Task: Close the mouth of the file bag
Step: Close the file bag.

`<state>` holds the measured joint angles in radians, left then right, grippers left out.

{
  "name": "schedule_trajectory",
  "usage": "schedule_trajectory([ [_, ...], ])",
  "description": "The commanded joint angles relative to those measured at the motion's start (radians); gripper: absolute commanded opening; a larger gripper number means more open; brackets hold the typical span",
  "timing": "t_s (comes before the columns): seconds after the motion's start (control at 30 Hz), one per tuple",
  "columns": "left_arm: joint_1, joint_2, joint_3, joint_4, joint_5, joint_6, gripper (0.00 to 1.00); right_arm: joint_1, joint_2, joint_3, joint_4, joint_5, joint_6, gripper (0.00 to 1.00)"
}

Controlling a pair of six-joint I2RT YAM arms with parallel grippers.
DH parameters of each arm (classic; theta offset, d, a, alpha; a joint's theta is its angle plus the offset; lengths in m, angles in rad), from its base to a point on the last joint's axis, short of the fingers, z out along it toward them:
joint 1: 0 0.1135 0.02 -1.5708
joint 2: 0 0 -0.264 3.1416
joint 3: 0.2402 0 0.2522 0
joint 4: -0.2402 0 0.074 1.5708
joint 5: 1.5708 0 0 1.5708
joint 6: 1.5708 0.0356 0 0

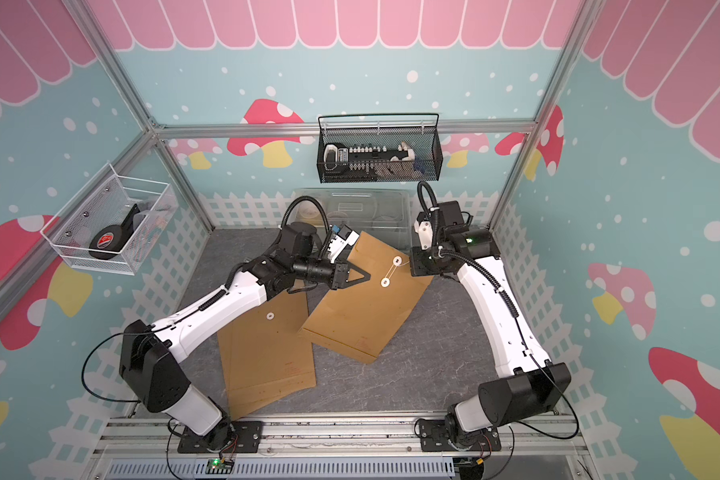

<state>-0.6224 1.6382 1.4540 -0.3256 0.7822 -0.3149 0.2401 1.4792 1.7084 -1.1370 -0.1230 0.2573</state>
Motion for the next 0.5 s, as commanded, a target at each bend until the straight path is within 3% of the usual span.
schedule_trajectory([
  [0.0, -0.011, -0.016, 0.029, 0.013, 0.043, 0.007, 0.0, -0.005, 0.034, 0.034, 0.002, 0.01, 0.011, 0.0],
  [0.33, -0.011, 0.0, 0.05, 0.013, 0.023, 0.0, 0.0, 0.001, 0.043, 0.033, 0.022, 0.0, 0.025, 0.0],
  [0.47, 0.007, 0.002, 0.049, 0.026, -0.007, -0.025, 0.0, 0.0, 0.001, -0.008, 0.031, -0.025, 0.032, 0.08],
])
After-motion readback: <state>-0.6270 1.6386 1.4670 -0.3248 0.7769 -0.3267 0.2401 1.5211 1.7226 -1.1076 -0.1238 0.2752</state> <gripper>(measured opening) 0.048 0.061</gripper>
